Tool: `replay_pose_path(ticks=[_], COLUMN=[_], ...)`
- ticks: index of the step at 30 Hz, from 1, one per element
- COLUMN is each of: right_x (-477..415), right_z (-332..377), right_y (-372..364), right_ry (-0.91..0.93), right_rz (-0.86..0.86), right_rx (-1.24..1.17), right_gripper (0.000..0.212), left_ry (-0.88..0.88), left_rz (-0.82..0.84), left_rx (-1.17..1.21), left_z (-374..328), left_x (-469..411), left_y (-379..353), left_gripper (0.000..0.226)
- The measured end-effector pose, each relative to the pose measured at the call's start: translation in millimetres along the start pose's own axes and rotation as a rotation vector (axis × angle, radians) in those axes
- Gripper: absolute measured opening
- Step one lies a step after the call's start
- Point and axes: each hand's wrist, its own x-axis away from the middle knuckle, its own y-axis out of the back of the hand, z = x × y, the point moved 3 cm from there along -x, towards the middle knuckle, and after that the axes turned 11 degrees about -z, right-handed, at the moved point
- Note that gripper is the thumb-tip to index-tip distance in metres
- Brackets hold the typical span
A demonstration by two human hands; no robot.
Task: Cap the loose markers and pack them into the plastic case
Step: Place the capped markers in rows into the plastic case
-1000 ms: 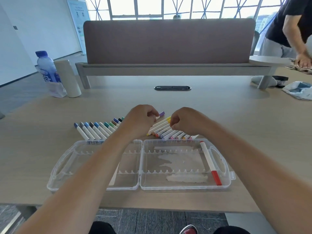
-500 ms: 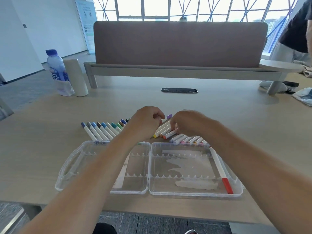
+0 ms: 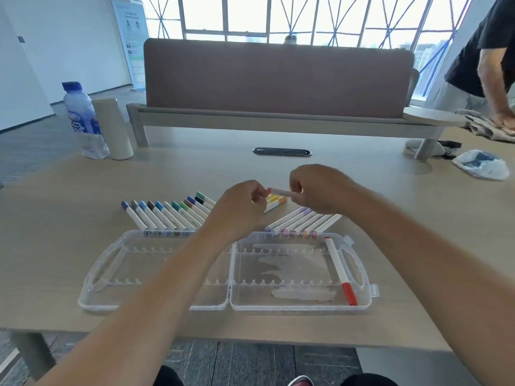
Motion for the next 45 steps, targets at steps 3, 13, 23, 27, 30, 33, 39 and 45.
replay_pose_path(ticks=[3, 13, 23, 27, 30, 33, 39, 45], right_x=[24, 94, 111, 113, 113, 114, 114, 116], right_z=[-11, -17, -24, -28, -30, -30, -29, -28], right_y=[14, -2, -11, -14, -17, -19, -20, -20], right_ry=[-0.192, -0.488, -0.486, -0.481, -0.471, -0.457, -0.453, -0.435], right_rz=[0.048, 0.250, 0.240, 0.203, 0.190, 0.180, 0.191, 0.181], right_rx=[-0.201, -0.545, -0.476, -0.485, -0.485, -0.483, -0.477, -0.479], right_gripper=[0.014, 0.026, 0.025, 0.024, 0.022, 0.023, 0.022, 0.017], left_ry=[-0.012, -0.100, -0.266, -0.301, -0.292, -0.289, -0.303, -0.306], left_rz=[0.068, 0.279, 0.480, 0.489, 0.519, 0.557, 0.573, 0.582], left_rx=[-0.001, -0.001, -0.189, -0.241, -0.258, -0.291, -0.341, -0.361], left_z=[-15, -54, -55, -59, -57, -56, -57, -57], left_x=[12, 59, 83, 86, 87, 89, 89, 90], left_y=[-15, -41, -53, -52, -56, -58, -59, -58], left_gripper=[0.019, 0.030, 0.071, 0.081, 0.092, 0.107, 0.112, 0.098])
